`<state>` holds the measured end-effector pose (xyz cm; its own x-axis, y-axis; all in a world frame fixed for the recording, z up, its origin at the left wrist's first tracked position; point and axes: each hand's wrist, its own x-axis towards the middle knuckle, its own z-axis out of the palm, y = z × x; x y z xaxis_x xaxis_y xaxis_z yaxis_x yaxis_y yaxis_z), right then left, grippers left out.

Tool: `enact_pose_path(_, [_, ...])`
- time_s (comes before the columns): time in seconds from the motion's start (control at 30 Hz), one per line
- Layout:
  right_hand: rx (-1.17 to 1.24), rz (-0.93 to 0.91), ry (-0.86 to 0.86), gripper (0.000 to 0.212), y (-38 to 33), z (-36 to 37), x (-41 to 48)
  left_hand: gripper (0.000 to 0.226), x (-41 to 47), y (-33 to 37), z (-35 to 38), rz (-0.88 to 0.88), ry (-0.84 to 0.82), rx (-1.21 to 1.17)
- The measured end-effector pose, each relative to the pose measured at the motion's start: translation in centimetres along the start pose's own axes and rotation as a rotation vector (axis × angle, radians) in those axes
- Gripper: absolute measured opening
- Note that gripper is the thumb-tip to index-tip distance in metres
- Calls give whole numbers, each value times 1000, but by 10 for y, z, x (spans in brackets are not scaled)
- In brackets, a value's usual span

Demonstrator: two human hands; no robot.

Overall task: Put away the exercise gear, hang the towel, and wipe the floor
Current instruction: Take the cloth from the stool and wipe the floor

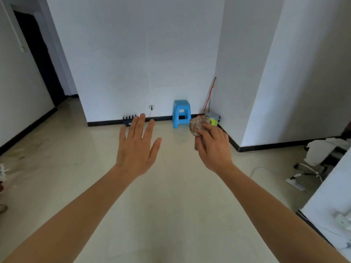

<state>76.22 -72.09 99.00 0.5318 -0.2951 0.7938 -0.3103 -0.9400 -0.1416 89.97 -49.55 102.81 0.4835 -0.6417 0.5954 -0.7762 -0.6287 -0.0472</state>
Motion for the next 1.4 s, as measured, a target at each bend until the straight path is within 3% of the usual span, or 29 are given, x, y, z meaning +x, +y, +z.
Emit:
enact_pose_path(0.2, [-48, -95, -15, 32, 70, 137, 114, 67, 163, -55, 122, -15, -84, -16])
enact_pose_path(0.3, [-79, -43, -26, 32, 119, 182, 173, 66, 249, -65, 170, 3, -128, -24])
enact_pose_path(0.67, [-96, 118, -111, 35, 344, 449, 327, 65, 537, -43, 450, 68, -245, -23])
enact_pose_path(0.8, [-54, 124, -134, 37, 412, 536, 418, 68, 651, -45, 519, 83, -274, 0])
enact_pose_path(1.1, [-17, 61, -185, 38, 511, 752, 600, 68, 845, -121, 689, 9, -252, -35])
enact_pose_path(1.27, [-14, 72, -188, 28, 562, 884, 680, 71, 961, -167, 805, 16, -304, -51])
enact_pose_path(1.4, [-61, 71, -190, 34, 601, 960, 759, 75, 1076, -194, 870, 60, -319, -62])
